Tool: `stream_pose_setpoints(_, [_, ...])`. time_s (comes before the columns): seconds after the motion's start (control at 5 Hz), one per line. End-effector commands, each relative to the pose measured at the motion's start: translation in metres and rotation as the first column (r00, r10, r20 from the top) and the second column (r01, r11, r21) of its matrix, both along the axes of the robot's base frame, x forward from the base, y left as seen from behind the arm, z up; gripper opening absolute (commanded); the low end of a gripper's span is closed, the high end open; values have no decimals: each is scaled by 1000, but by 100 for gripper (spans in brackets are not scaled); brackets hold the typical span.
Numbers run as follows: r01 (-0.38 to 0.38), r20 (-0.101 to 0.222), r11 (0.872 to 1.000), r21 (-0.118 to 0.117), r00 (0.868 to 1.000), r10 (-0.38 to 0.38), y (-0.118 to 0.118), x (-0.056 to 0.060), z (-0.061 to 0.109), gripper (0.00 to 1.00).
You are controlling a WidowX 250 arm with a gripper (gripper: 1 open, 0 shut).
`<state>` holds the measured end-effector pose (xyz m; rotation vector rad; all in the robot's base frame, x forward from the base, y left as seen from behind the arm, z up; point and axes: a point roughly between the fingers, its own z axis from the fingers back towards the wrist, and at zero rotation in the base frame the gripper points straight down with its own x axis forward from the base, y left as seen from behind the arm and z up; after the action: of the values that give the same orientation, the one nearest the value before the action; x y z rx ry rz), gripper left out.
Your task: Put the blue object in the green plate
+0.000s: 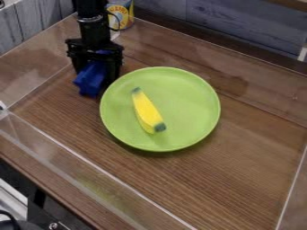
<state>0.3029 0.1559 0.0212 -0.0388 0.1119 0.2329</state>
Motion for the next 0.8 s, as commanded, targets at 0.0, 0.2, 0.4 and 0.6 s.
stream_pose_setpoints(0.0, [7, 13, 1000, 7, 1000, -7, 3, -8, 10, 100])
stream_pose_setpoints(0.2, [38, 12, 999, 2, 999, -38, 4, -1, 14, 100])
stream_pose_setpoints(0.4, [69, 12, 998, -2, 998, -69, 4, 6, 19, 100])
stream_pose_setpoints(0.6, [131, 11, 991, -4, 991, -131, -3, 4, 27, 100])
